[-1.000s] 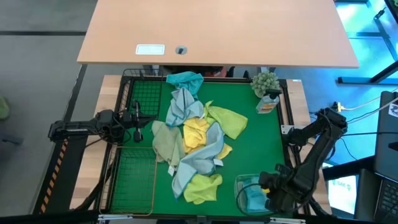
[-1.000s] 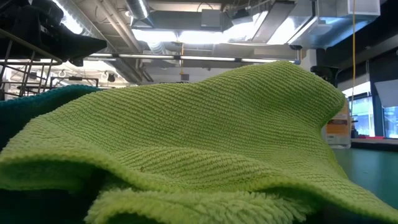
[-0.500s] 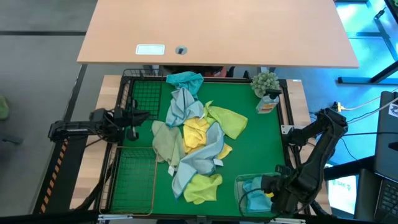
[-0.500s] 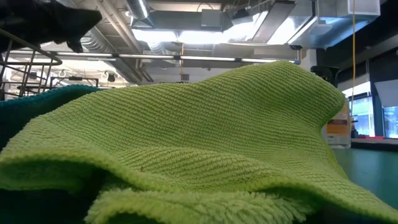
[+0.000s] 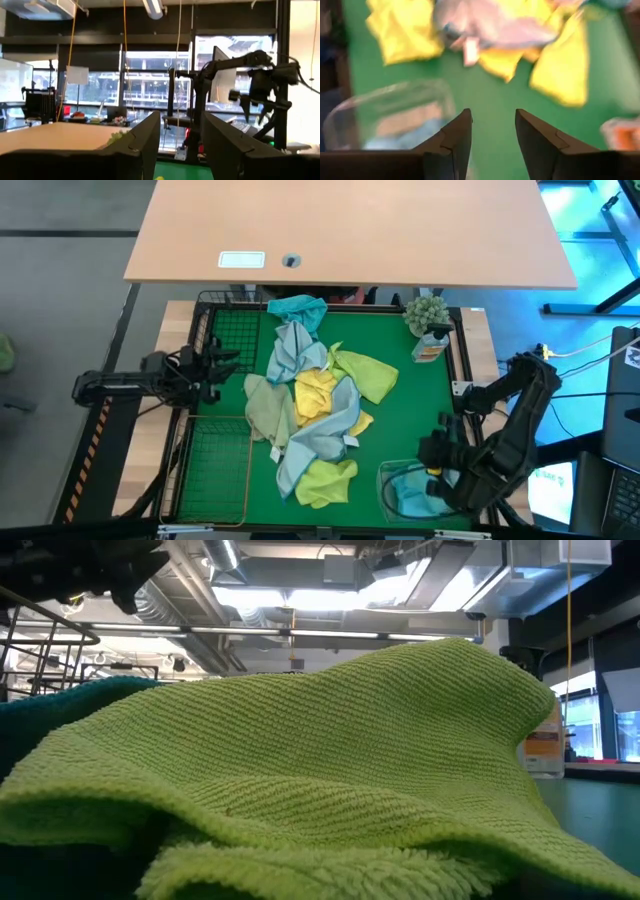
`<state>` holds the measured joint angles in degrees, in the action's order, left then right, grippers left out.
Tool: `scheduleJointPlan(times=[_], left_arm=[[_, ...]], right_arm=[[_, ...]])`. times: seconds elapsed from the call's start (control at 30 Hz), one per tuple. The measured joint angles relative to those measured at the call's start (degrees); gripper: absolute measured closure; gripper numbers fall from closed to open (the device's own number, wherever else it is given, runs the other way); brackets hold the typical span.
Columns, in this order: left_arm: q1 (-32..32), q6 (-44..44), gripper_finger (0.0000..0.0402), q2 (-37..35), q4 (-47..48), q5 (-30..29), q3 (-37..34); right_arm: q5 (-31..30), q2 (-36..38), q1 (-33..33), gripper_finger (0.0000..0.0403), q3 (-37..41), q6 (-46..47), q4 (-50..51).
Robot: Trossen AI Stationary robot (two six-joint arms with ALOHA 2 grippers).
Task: Sort microfiber towel by color & place in baskets
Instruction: Put the light green microfiber cloth into the black wire basket
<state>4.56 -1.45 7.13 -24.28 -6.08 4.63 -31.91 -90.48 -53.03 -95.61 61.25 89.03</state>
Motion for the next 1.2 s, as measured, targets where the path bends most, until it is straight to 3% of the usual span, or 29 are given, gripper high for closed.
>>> scheduleJointPlan(times=[0.17,0.43,0.63,0.87,1.2], left_arm=[[0.0,-0.1,0.0265,8.8,7.2,0.3,6.3],[-1.9,-1.5,0.0265,24.4,18.7,1.2,16.0],[-4.0,-1.5,0.0265,34.6,23.6,1.3,23.1],[-5.7,-1.5,0.0265,45.5,36.2,1.3,31.4],[-9.1,-1.4,0.0265,61.2,38.7,4.3,32.8]], right_arm=[[-5.9,0.0,4.9,0.0251,0.0,-9.3,-0.1],[-6.1,0.0,13.1,0.0251,0.0,-21.1,-0.5],[-6.1,0.0,16.1,0.0251,0.0,-24.4,-0.6],[-6.0,0.0,17.2,0.0251,0.0,-25.7,-0.7],[-6.0,0.0,17.1,0.0251,0.0,-25.7,-2.4]])
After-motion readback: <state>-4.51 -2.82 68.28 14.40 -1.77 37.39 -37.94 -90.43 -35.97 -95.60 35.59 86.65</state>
